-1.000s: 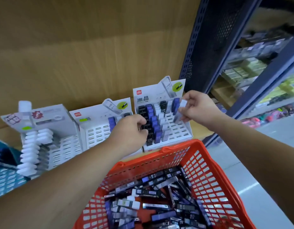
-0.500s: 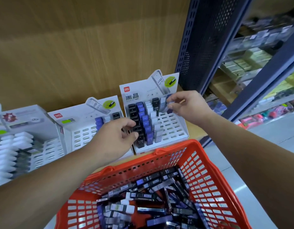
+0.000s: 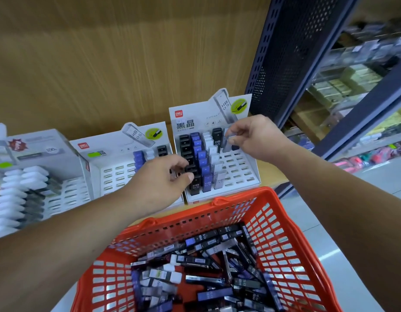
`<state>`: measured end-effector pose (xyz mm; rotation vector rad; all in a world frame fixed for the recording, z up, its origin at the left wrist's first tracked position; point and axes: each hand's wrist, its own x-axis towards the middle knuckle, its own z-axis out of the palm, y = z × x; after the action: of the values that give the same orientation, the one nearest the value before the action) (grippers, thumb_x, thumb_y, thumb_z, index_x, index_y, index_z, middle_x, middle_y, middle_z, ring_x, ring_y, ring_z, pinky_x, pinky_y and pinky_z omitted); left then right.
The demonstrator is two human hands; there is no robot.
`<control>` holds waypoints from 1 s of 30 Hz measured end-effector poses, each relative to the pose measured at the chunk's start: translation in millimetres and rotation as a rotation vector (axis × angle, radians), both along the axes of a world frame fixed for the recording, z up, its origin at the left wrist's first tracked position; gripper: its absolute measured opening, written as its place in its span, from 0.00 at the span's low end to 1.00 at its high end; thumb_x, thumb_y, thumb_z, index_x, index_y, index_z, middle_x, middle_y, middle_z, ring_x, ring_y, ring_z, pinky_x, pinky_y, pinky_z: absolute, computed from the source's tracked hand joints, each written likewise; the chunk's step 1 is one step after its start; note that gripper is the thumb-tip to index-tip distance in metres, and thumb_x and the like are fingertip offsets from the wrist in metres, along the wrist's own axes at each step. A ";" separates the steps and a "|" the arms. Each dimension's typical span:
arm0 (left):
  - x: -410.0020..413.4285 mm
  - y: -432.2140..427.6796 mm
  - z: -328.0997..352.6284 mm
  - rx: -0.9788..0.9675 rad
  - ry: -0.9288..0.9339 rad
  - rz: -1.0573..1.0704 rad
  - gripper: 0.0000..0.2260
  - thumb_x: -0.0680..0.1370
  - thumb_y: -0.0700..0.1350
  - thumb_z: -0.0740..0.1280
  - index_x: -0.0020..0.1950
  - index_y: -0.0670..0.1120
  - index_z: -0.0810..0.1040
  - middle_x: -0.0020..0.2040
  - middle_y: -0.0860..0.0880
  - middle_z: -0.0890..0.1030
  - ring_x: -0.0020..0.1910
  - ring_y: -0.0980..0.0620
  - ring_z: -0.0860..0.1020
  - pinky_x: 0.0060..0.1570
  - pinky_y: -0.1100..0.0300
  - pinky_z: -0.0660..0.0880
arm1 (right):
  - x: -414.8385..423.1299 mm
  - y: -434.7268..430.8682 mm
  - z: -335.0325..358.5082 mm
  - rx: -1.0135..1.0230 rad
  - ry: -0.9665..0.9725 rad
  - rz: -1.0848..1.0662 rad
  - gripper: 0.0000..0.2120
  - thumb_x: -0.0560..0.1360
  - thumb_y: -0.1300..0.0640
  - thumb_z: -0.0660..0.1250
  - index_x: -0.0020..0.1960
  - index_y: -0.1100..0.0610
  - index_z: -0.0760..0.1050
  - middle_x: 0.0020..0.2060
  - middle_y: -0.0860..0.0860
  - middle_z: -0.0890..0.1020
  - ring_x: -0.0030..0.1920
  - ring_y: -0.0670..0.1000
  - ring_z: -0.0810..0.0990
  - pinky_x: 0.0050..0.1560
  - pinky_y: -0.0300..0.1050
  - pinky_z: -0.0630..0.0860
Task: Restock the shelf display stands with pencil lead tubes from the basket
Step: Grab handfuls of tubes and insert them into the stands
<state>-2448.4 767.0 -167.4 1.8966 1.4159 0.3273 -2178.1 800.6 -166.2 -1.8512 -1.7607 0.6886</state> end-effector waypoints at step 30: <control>-24.6 -89.5 -21.1 -0.073 0.238 -0.260 0.03 0.80 0.50 0.70 0.47 0.53 0.80 0.43 0.56 0.82 0.42 0.54 0.80 0.44 0.56 0.78 | -61.3 -193.9 -37.6 -0.242 -0.316 0.242 0.12 0.76 0.38 0.65 0.51 0.45 0.76 0.37 0.41 0.78 0.44 0.48 0.82 0.44 0.46 0.78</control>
<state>-2473.0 677.5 -188.4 2.0808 1.2885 -0.0769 -2239.3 606.7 -203.8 -2.0137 -2.2165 0.7601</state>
